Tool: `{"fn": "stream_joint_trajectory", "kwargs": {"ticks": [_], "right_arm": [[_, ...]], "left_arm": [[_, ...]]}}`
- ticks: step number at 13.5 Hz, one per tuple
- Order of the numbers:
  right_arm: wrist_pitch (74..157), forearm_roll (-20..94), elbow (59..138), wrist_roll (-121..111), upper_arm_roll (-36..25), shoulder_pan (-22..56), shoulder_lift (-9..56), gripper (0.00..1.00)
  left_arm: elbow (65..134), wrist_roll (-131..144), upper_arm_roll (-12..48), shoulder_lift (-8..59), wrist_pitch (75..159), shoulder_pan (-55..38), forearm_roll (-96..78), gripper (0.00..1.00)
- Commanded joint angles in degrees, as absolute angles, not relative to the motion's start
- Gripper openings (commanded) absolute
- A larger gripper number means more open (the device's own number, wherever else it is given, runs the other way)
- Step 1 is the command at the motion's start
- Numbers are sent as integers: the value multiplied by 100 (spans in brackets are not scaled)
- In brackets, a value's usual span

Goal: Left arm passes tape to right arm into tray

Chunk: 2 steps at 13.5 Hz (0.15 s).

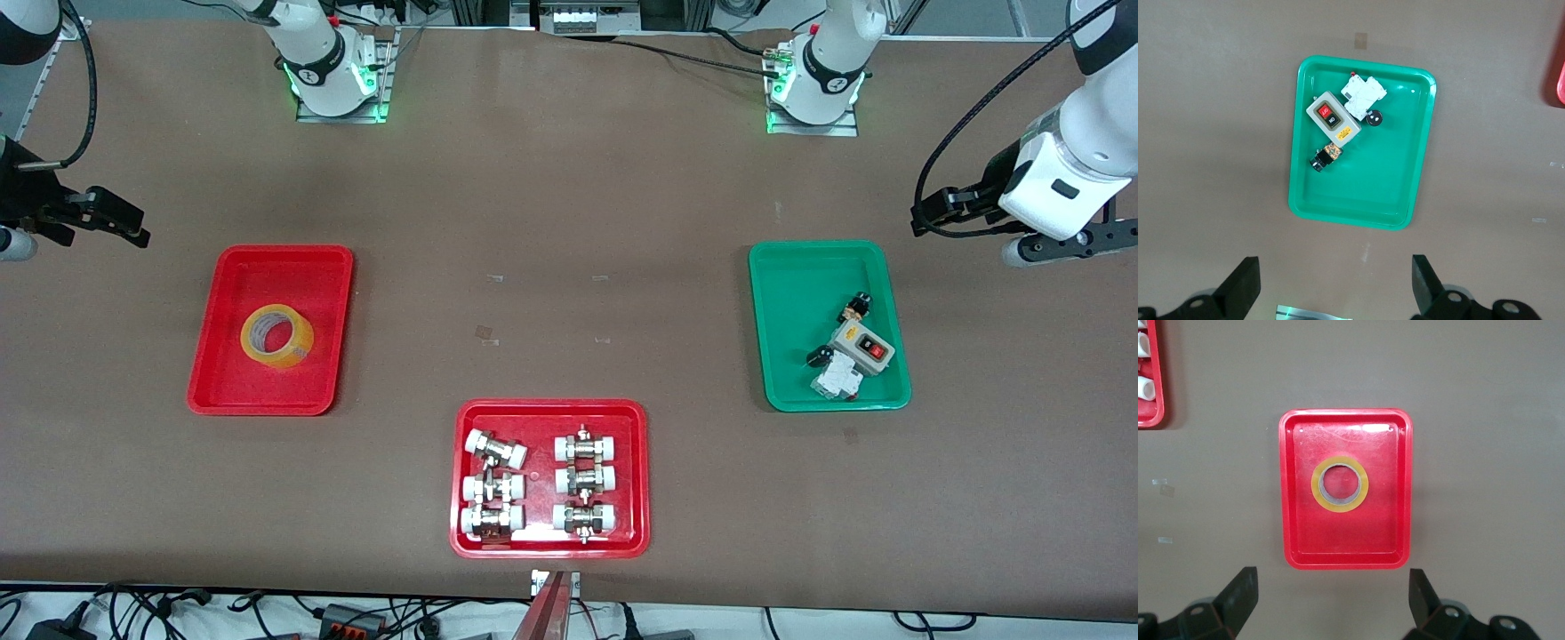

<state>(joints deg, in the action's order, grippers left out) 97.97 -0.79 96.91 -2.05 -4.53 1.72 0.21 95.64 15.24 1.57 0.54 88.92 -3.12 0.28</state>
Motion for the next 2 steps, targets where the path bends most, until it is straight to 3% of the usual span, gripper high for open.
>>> {"fn": "stream_joint_trajectory", "kwargs": {"ticks": [1, 2], "right_arm": [[9765, -132, 9800, -264, -448, 193, -105, 100], [9765, -123, 9800, -264, -448, 193, -105, 100]], "left_arm": [[9694, 1459, 158, -88, 8939, -316, -44, 100], [9686, 1476, 167, -88, 8930, -325, -44, 100]]}}
